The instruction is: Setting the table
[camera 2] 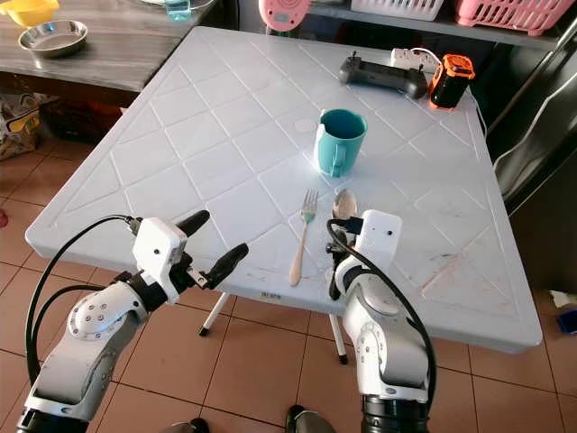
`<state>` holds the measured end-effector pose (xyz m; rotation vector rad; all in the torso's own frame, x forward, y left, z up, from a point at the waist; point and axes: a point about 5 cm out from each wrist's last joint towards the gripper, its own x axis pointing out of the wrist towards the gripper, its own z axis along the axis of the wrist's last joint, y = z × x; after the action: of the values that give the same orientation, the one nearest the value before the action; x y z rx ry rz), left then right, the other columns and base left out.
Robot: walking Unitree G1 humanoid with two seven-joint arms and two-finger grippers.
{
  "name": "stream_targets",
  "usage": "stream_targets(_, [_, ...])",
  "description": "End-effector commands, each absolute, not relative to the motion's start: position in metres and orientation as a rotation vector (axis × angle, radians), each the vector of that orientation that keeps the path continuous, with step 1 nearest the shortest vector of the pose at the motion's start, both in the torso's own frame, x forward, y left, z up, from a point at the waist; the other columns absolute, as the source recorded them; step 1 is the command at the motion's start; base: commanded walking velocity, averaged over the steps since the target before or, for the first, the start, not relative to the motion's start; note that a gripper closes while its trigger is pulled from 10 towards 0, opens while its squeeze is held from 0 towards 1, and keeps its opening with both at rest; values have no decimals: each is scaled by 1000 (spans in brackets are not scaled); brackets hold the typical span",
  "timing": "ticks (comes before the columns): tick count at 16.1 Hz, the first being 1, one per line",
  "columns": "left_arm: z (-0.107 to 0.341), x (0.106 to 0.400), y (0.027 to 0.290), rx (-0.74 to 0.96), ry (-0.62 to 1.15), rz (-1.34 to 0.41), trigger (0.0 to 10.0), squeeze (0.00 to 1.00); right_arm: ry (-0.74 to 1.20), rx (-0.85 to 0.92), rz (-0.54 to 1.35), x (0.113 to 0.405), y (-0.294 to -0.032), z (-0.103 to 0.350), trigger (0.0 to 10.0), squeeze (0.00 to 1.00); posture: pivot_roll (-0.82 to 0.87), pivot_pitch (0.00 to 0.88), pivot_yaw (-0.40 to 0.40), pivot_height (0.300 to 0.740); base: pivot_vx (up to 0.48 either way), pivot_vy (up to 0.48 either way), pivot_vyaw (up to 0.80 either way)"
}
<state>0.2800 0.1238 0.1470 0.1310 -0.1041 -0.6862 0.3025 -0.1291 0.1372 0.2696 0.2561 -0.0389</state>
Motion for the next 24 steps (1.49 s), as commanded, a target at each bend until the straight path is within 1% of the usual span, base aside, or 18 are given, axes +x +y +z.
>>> stream_targets(1, [146,277,123,136,-99,-700,10000,0,299,279,-38,301,-127,130,0,0,103,207,-55,740,0,0,0])
stream_targets(2, [146,277,123,136,-99,-700,10000,0,299,279,-38,301,-127,130,0,0,103,207,-55,740,0,0,0])
stream_targets(3, [146,277,121,135,-92,-704,10000,0,291,267,-71,302,-130,137,10000,1000,107,194,-49,740,0,0,0])
stream_targets(4, [144,278,120,137,-85,-707,10000,0,233,218,-90,301,-131,153,10000,1000,109,193,-48,740,0,0,0])
stream_targets(11, [144,278,120,138,-84,-705,10000,0,251,222,-81,302,-126,150,10000,1000,114,194,-46,740,0,0,0])
stream_targets(13, [144,278,120,139,-83,-707,10000,0,242,244,-41,306,-117,153,10000,1000,112,195,-45,740,0,0,0])
stream_targets(15, [144,278,119,137,-84,-710,10000,0,223,251,22,310,-100,160,10000,1000,112,198,-45,740,0,0,0])
stream_targets(17, [145,277,118,136,-86,-713,10000,0,223,247,57,312,-92,161,10000,1000,114,200,-46,740,0,0,0])
stream_targets(21, [144,275,118,136,-81,-712,10000,0,269,244,69,312,-86,152,10000,1000,123,204,-50,740,0,0,0])
stream_targets(24, [144,274,119,135,-78,-711,10000,0,304,251,104,315,-77,146,10000,1000,129,207,-52,740,0,0,0])
